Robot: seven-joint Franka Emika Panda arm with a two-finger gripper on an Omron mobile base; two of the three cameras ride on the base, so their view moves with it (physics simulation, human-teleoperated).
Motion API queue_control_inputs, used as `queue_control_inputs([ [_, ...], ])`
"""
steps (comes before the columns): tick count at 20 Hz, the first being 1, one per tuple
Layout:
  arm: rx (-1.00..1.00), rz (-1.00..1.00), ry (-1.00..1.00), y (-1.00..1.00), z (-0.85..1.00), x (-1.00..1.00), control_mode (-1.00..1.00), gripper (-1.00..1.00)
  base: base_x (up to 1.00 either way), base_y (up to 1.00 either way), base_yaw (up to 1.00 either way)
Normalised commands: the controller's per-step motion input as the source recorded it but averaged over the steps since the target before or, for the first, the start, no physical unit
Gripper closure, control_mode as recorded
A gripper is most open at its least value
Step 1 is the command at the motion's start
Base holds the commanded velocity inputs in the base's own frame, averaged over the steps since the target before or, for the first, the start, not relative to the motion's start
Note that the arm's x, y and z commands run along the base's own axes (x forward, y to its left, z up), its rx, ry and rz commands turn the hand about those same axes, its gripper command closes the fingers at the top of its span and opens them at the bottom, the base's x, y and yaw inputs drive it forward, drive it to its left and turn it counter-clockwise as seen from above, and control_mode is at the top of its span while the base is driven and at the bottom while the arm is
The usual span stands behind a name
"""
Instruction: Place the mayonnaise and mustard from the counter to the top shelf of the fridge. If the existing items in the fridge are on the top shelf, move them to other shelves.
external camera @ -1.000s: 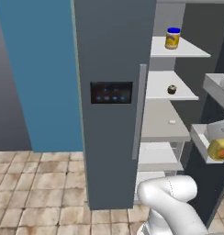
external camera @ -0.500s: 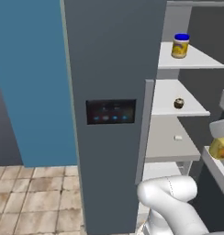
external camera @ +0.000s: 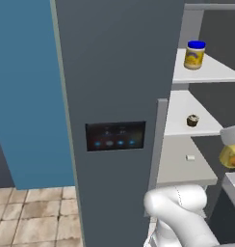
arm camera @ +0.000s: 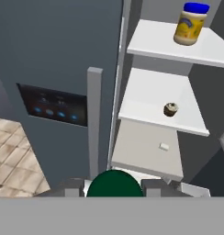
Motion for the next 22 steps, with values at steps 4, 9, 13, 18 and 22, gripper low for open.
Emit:
queue_control_inputs([
  [4,0.00,0.00,0.00,0.00,0.00,0.00,1.00,1.00,0.62,-0.04,-0.12],
  [9,0.00,0.00,0.00,0.00,0.00,0.00,1.00,1.00,0.58,-0.19,-0.15],
  [13,0.00,0.00,0.00,0.00,0.00,0.00,1.00,1.00,0.51,-0.30,-0.14],
  [18,0.00,0.00,0.00,0.00,0.00,0.00,1.00,1.00,0.50,-0.41,-0.11],
  [22,0.00,0.00,0.00,0.00,0.00,0.00,1.00,1.00,0.44,-0.58,-0.02],
])
